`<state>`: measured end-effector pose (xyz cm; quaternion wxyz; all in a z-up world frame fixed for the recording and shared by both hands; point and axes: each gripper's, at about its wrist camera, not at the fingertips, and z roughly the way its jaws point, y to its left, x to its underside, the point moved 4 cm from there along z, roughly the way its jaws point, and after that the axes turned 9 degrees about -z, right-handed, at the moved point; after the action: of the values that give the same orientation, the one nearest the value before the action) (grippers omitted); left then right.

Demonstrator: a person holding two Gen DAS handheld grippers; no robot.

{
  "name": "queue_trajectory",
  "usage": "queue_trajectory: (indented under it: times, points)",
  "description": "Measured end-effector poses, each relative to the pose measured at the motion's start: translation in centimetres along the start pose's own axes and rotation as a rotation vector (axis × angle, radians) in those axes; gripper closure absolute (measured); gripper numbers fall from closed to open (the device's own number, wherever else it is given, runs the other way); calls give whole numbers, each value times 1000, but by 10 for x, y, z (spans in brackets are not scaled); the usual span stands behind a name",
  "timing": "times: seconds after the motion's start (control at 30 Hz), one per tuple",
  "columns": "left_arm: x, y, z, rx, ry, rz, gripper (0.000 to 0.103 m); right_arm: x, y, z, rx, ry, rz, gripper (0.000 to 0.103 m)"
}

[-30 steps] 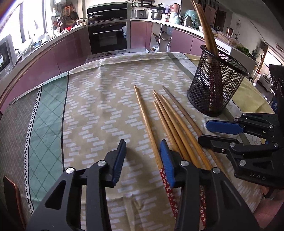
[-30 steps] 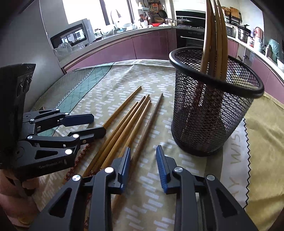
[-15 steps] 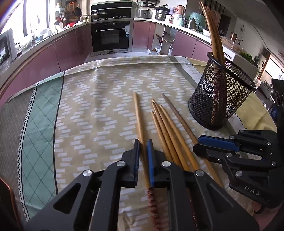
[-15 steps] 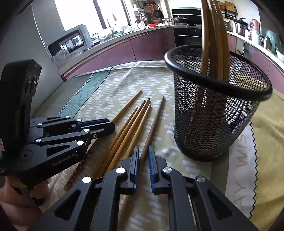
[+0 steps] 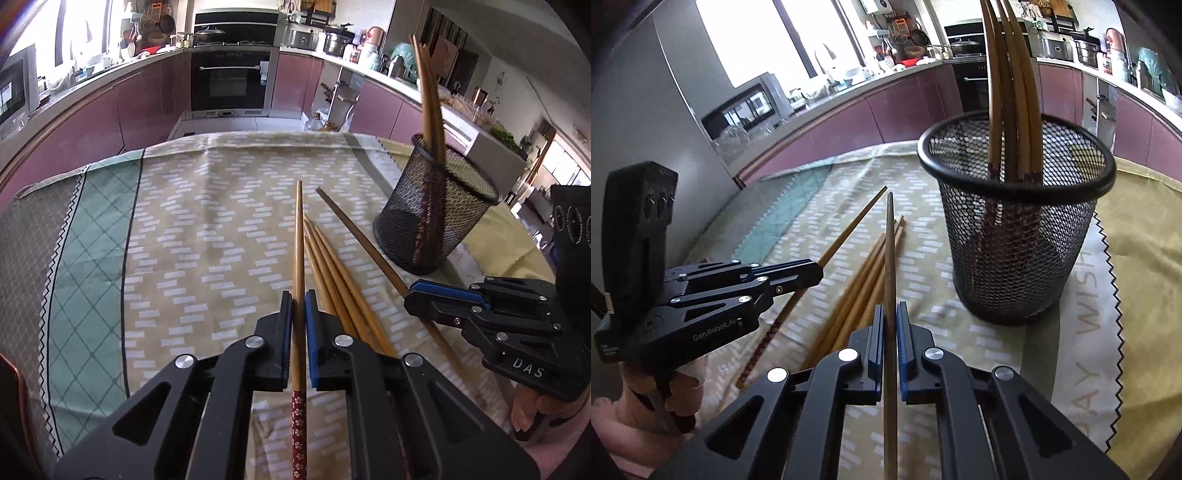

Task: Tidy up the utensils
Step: 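Lift both chopsticks upright and carry them over the mesh cup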

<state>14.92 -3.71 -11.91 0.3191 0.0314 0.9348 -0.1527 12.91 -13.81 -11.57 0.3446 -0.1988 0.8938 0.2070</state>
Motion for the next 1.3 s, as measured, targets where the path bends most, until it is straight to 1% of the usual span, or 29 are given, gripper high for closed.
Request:
queue_trajectory:
  times: [0.37, 0.57, 0.93, 1.3]
  points:
    - [-8, -11, -47, 101, -75, 2, 95, -9, 5, -38, -68, -103, -19, 97]
    - [-14, -18, -68, 164, -105, 8, 95, -12, 1, -59, -81, -158, -17, 97]
    - [-28, -25, -106, 242, -183, 15, 95, -21, -9, -91, -76, -242, -7, 97]
    - [-57, -45, -112, 295, -239, 29, 95, -45, -20, -120, -25, -321, -39, 98]
